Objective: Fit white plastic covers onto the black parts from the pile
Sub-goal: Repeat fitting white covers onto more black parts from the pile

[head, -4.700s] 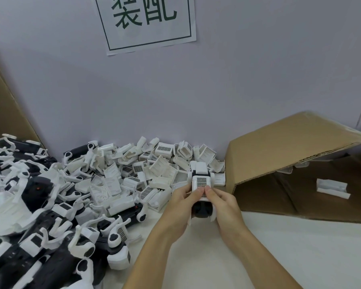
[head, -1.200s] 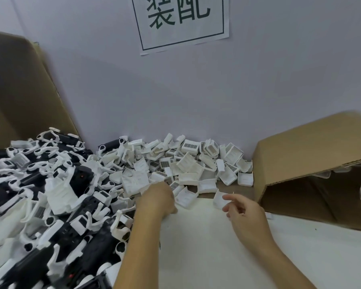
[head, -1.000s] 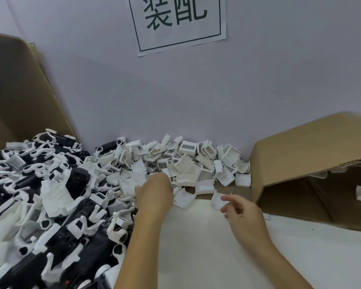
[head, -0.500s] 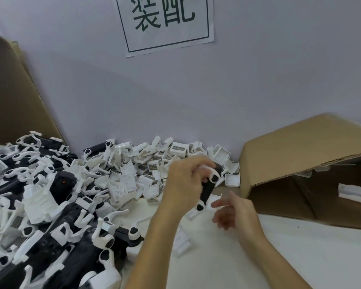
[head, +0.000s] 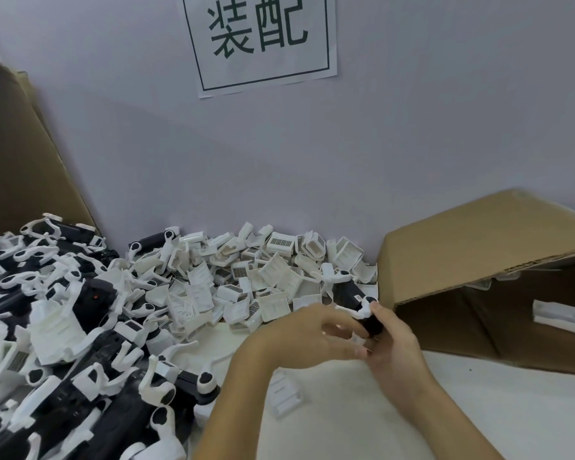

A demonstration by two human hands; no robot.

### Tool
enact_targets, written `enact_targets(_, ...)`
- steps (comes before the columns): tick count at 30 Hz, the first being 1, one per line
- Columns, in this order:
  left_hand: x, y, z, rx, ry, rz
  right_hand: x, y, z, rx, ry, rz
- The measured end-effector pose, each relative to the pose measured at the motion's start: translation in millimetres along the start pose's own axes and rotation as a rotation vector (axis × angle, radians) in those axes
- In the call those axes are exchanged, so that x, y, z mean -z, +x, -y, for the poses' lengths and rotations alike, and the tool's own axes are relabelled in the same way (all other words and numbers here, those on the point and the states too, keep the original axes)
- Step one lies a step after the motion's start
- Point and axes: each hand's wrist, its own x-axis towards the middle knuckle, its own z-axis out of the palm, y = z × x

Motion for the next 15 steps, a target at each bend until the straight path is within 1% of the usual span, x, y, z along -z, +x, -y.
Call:
enact_targets(1, 3.5, -4.0, 1.3, 0.007, -0.053, -0.013, 0.4, 0.9, -2.9, 0.028, -0.034, -0.014)
enact_targets(2, 6.7, -7.3, 2.2, 0.024, -0.113, -0.058, 0.6, 1.0, -5.8, 0.056, -0.093, -0.026)
enact_targets(4, 12.5, -9.0, 4.4, 0.121, -0.187, -0.255, -0.6, -1.3, -10.6, 0.132, -0.285, -0.045)
enact_targets(5, 14.9, -7.2, 6.6, 0.179, -0.174, -0.366, -1.5, -3.4, -12.7, 0.196, -0.412, -0.053)
enact_targets(6, 15.6, -4.0, 8.6, 0.23, -0.133, -0.441, -3.6, -6.4, -13.6, 0.279, -0.542, -0.053)
enact_targets(7, 13.6, -0.5, 9.5, 0.267, -0.097, -0.457, -5.9, -9.2, -14.3, 0.372, -0.662, -0.043)
enact_targets(8, 8.9, 2.8, 9.3, 0.283, -0.096, -0.437, -8.2, -11.4, -15.6, 0.452, -0.751, -0.012)
enact_targets(9, 2.1, 6.8, 8.2, 0.288, -0.134, -0.421, -10.1, -12.8, -18.3, 0.504, -0.811, 0.038)
enact_targets(11, -11.3, 14.5, 3.3, 0.267, -0.371, -0.473, -12.9, -14.7, -23.3, 0.525, -0.879, 0.127)
enact_targets(13, -20.9, 22.0, 1.0, 0.211, -0.604, -0.556, -13.5, -14.5, -25.4, 0.527, -0.916, 0.108)
enact_targets(15, -27.3, 27.8, 1.4, 0.169, -0.788, -0.587, -11.6, -12.4, -27.2, 0.546, -0.958, 0.053)
